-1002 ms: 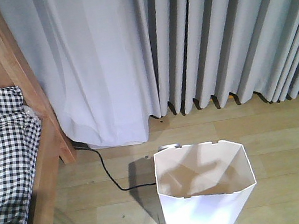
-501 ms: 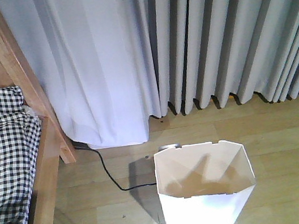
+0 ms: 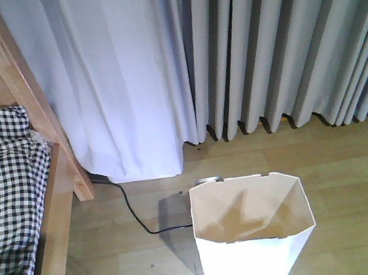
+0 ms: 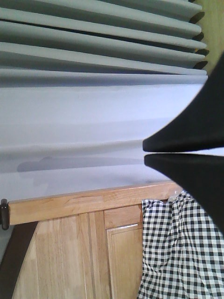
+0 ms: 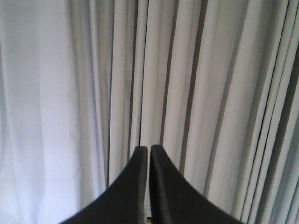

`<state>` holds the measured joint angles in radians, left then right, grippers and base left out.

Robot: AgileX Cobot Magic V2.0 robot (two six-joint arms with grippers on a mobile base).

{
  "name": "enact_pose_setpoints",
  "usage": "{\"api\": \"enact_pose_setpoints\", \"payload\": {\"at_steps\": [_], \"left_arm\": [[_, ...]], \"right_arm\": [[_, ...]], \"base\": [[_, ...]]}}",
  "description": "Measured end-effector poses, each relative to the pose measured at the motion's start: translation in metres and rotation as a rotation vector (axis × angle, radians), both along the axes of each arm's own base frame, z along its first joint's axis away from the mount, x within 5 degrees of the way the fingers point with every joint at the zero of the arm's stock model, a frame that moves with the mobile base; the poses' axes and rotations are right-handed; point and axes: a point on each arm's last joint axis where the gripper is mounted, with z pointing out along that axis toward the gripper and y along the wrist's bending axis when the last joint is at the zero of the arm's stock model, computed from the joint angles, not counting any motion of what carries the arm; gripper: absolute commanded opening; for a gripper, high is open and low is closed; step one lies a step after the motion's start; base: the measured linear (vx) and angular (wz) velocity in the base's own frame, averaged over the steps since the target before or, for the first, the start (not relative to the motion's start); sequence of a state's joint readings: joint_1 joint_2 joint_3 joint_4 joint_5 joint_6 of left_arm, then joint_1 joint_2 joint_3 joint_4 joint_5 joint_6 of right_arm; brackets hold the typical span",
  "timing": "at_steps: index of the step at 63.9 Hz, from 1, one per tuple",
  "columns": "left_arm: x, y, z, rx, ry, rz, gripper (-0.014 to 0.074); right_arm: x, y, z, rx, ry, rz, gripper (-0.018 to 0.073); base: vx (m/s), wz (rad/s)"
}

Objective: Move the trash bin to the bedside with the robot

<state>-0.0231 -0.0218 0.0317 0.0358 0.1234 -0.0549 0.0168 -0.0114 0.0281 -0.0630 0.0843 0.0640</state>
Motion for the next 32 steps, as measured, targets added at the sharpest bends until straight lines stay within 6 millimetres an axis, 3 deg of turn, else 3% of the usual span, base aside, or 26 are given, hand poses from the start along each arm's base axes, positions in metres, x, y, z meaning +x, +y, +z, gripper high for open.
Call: {"api": "enact_pose_setpoints", "payload": {"at_steps": [32], "left_arm": [[0.0000, 0.0000, 0.0000, 0.000, 0.000, 0.000, -0.0006]], "right_arm": [[0.0000, 0.0000, 0.0000, 0.001, 0.000, 0.000, -0.0009]], "base": [[0.00, 0.00]]}}
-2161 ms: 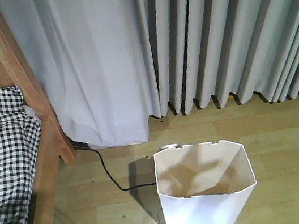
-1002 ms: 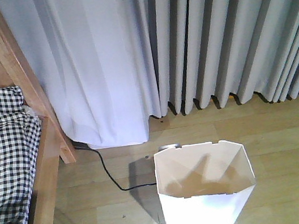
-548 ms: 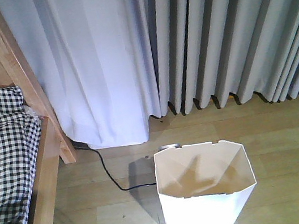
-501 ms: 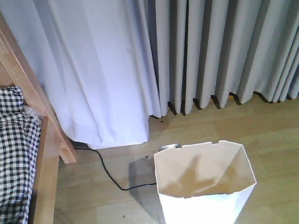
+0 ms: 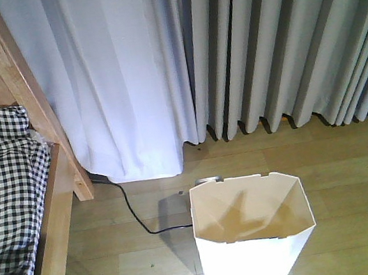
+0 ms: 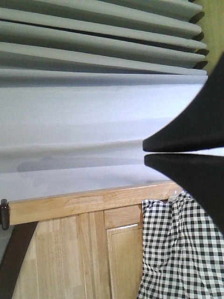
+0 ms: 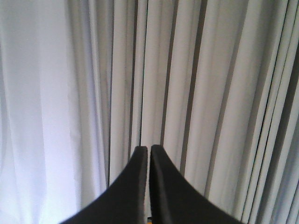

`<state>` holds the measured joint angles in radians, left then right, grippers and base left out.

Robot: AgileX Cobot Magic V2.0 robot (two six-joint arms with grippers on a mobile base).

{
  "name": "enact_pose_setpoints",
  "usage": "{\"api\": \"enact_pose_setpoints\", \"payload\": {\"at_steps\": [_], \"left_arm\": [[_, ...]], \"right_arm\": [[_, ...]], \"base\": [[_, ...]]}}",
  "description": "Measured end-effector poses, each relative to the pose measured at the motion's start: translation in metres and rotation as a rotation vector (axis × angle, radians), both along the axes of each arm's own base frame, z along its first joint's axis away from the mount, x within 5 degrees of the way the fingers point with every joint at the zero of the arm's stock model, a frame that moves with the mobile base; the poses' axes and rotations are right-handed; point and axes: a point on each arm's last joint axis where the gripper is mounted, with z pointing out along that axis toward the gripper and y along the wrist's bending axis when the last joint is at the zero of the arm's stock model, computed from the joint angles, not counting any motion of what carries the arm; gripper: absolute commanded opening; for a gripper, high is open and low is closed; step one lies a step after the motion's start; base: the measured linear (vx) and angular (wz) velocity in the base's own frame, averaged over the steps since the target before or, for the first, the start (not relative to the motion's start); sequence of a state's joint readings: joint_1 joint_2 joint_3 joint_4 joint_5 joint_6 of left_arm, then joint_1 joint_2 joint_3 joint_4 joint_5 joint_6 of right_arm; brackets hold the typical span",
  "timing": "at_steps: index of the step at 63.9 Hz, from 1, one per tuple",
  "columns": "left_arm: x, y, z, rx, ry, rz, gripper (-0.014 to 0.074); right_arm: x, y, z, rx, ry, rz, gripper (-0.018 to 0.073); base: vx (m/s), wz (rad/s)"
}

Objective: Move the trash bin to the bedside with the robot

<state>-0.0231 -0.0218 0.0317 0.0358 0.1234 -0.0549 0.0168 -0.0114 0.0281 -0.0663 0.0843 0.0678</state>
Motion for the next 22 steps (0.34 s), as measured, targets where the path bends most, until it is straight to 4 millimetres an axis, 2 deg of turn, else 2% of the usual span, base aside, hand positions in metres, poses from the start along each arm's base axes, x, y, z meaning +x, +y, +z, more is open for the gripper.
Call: {"api": "enact_pose_setpoints", "payload": {"at_steps": [22], "left_arm": [[0.0000, 0.0000, 0.0000, 0.000, 0.000, 0.000, -0.0006]], "right_arm": [[0.0000, 0.0000, 0.0000, -0.001, 0.000, 0.000, -0.0009]], "base": [[0.00, 0.00]]}}
